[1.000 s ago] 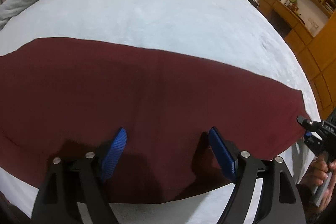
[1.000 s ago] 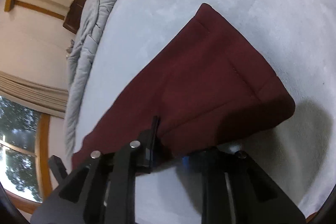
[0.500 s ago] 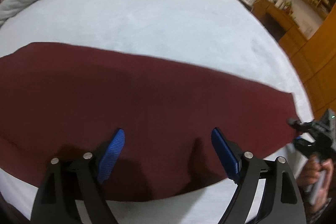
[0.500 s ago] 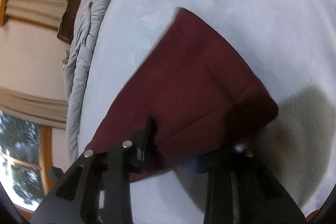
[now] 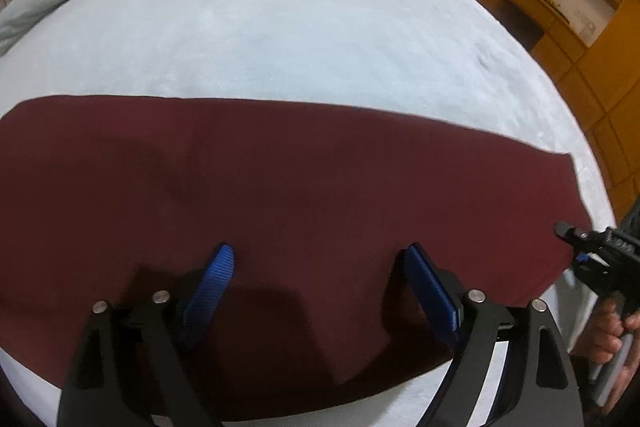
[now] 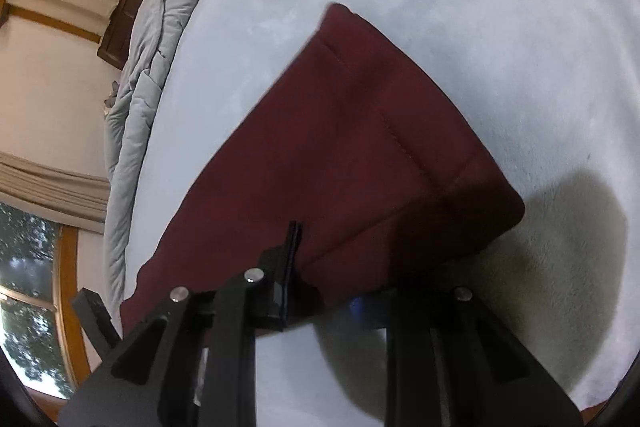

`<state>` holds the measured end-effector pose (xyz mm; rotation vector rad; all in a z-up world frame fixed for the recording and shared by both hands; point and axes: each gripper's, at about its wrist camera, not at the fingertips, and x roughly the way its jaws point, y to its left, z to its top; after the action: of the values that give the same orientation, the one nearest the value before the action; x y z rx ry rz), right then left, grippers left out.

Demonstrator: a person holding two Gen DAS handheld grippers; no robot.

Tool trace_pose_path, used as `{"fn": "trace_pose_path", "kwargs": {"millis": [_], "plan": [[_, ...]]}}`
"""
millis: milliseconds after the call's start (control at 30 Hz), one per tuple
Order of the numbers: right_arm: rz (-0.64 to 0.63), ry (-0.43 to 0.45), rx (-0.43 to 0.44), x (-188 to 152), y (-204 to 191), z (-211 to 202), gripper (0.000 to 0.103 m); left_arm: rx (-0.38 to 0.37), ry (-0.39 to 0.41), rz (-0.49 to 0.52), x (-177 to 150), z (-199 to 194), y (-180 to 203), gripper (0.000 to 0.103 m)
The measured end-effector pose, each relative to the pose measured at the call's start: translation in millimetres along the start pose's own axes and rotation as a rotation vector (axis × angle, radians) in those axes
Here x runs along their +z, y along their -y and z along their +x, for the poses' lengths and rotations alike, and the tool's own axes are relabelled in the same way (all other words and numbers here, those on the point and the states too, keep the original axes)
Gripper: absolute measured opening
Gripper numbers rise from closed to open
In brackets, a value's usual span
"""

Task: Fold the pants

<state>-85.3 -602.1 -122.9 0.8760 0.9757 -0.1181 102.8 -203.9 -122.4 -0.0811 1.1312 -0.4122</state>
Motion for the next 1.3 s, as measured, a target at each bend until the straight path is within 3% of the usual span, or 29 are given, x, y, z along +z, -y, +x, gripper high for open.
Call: {"fn": "trace_pose_path", "kwargs": {"millis": [67,233,600,967,1300], "plan": [[-0.019,0.017,-0.009,0,-7,-5,0.02,-0.022,0.007,-0.025,7,-7,-6,0.086],[-0.103,0.101,0.006,-1,-47,-27,0.02,0.021,0.07,-0.052,-1,-39,-34,0.087],[-0.318,0.192,0.05,-9,-158,-39,0.02,0.053,0.081,-0.16,-20,-59,-110,0.087],[-0.49,0.104,0.148,-39,-262,4,0.019,0.028,0.128,-0.243,-33,-78,-145,0.087],[-0.583,-0.022,0.175,-81,-317,57,0.017,0.004,0.161,-0.31,-43,-96,-177,0.087]]}}
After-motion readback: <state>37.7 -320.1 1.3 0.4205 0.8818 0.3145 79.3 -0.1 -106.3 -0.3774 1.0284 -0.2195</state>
